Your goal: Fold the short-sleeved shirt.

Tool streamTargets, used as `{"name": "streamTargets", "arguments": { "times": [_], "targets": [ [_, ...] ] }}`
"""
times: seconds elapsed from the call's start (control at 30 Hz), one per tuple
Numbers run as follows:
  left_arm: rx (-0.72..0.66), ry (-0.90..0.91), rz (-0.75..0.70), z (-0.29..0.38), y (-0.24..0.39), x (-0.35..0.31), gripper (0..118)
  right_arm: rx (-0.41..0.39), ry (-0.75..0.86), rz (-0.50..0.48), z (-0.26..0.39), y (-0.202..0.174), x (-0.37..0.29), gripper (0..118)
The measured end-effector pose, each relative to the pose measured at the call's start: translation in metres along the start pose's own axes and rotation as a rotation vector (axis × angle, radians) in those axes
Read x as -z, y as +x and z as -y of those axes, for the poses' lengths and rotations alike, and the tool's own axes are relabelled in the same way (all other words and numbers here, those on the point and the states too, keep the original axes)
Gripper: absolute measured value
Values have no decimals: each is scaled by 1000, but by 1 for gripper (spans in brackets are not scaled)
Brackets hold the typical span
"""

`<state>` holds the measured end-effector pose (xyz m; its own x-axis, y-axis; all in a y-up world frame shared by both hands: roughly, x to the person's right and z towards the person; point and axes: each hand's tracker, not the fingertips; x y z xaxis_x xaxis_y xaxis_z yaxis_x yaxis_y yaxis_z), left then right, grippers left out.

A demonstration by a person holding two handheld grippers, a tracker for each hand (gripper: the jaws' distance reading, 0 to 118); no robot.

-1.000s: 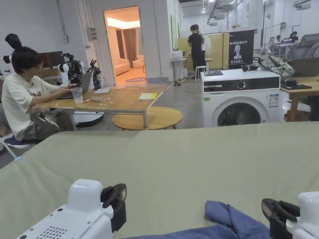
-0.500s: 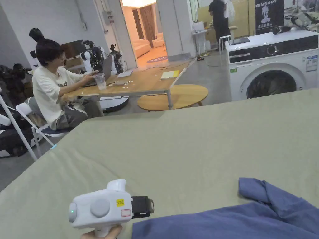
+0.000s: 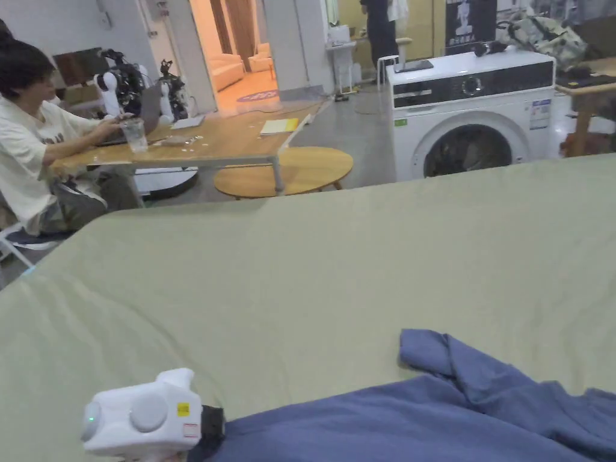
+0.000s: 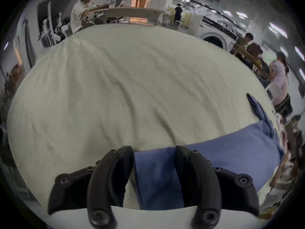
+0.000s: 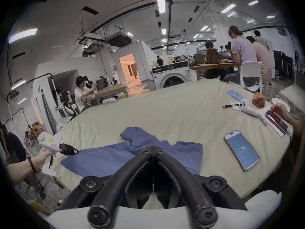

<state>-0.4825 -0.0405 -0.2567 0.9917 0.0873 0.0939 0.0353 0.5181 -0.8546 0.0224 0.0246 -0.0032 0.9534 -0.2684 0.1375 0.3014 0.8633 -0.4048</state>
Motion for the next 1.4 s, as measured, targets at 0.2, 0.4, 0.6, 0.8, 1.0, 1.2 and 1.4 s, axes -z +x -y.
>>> {"name": "streamTargets", "arguments": {
  "times": [0.2,0.4,0.6,0.8,1.0,1.2,1.4],
  "targets": [
    [76,-8,-27,4,23,-9,4,163,-80,204,19,29,6,11],
    [36,-17,-4,7,20,-7,1,405,-186,105,49,62,58,85],
    [-16,32,57,12,8,-15,1,359,-217,103,50,60,75,6],
    [5,471,230,21,-1,-146,0,307,-34,13,-10,44,32,4],
    [70,769,249,-20,10,-264,0,116,144,-56,-113,-5,23,4],
    [27,907,199,-85,11,-299,0,29,220,-18,-209,-31,28,4],
    [41,924,151,-147,25,-303,0,-82,254,27,-283,-56,48,4]
  ]
}}
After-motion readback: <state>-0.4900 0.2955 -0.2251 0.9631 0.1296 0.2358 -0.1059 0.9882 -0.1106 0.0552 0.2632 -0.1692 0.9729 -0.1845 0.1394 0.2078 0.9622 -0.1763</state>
